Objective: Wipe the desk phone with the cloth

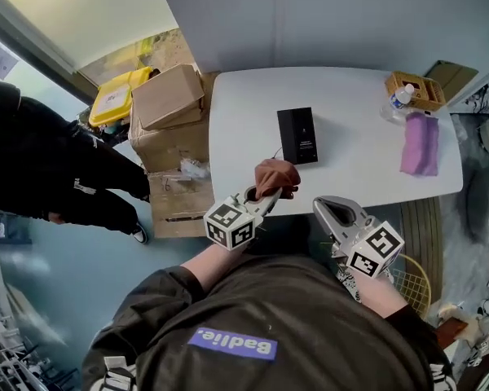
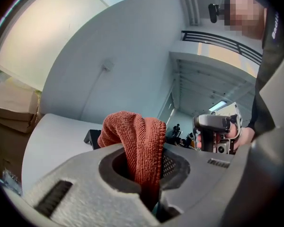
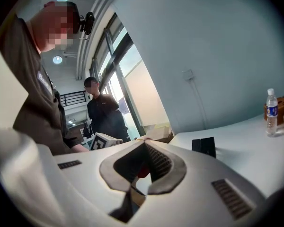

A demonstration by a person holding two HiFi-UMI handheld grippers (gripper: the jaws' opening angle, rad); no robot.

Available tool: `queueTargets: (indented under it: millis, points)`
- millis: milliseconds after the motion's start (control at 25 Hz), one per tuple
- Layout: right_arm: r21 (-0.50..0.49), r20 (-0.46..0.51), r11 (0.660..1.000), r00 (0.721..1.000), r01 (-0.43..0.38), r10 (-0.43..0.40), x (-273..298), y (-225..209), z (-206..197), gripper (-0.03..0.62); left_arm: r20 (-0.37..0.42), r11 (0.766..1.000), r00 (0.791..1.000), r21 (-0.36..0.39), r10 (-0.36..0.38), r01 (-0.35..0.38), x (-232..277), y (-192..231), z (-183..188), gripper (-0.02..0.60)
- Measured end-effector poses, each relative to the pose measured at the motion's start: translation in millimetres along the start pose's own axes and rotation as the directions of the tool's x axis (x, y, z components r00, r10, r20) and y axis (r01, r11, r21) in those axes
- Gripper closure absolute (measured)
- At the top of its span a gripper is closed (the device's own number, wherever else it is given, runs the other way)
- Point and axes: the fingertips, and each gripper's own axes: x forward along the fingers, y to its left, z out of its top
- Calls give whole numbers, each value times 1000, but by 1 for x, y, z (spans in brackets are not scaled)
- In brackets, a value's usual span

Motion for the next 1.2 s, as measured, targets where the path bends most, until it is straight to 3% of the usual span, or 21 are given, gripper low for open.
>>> queueTargets:
  millis: [280, 520, 840, 1200]
  points:
    - [1, 32, 998, 998, 57, -57, 12, 59, -18, 566, 56, 993, 992, 51, -109, 107, -67, -31, 36, 549]
    - [-37, 39, 998, 998, 44, -43, 15, 90, -12, 566, 99, 989, 985, 53, -144, 140, -108, -55, 69, 549]
    - [-75, 6, 996, 998, -55, 56, 10, 103, -11, 566, 168, 994, 980, 54, -105, 98, -128, -83, 82, 549]
    - [-88, -28, 990, 994, -106, 104, -19, 93, -18, 566, 181, 998, 982, 50, -50, 42, -119, -107, 71, 549]
